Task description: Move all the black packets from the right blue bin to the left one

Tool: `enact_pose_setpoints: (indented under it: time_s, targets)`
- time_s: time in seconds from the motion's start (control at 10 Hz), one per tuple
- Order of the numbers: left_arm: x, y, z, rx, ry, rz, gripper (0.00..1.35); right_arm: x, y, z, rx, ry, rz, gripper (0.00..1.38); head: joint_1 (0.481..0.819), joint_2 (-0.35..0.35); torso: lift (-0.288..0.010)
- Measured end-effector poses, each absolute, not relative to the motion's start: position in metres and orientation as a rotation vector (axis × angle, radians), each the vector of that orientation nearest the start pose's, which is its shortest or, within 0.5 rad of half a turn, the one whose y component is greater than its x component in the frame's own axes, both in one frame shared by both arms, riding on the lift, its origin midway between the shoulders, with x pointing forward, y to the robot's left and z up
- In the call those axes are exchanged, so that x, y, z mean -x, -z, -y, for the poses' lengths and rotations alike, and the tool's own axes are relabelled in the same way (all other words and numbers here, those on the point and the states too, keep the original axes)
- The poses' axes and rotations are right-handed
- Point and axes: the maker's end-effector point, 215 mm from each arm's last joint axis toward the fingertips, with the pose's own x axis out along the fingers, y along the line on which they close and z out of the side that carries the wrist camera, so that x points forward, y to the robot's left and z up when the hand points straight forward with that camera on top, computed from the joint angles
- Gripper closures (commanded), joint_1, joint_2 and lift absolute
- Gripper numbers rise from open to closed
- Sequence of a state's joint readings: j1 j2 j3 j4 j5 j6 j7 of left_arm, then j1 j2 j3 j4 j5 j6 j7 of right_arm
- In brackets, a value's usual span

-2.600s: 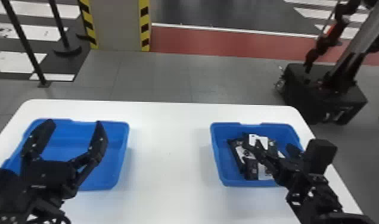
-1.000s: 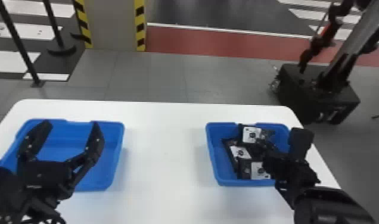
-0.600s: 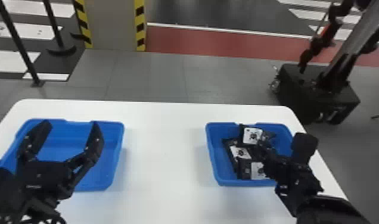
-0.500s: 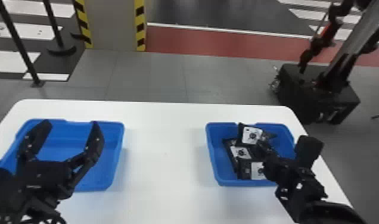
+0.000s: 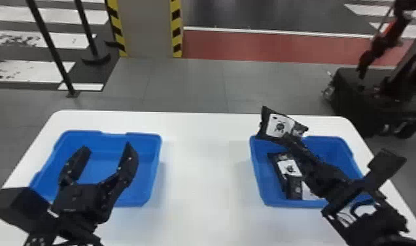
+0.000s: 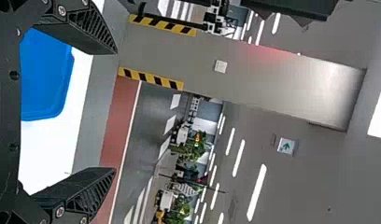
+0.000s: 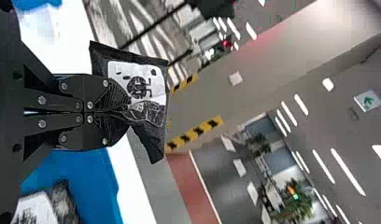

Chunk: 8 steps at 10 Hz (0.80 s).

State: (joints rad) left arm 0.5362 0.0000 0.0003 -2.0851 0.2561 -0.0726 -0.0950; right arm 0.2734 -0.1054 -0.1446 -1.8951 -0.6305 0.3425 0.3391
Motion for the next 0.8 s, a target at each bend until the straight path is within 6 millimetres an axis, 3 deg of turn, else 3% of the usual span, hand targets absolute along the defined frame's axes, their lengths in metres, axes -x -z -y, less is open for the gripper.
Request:
enact_pose_setpoints:
  time_s: [0.2,0.4,0.6,0.8]
  targets:
    - [-0.44,0.297,-0.196,0.358,0.119,0.078,0.15,-0.492,0.358,0.168,-0.627,-0.501,-0.225,1.16,0.695,0.027,-0.11]
    - [-0.446,0.279,-0.16,0.452,0.215,0.097,0.15,-0.486,0.368,0.113,-0.714,-0.689,-0.314,1.16,0.695,0.053,-0.11]
    - [-0.453,0.27,-0.136,0.464,0.293,0.095,0.15,-0.484,0.362,0.073,-0.733,-0.806,-0.376,1.16,0.695,0.069,-0.11]
    - [-0.456,0.275,-0.121,0.455,0.338,0.06,0.15,-0.481,0.352,0.045,-0.72,-0.884,-0.41,1.16,0.695,0.088,-0.11]
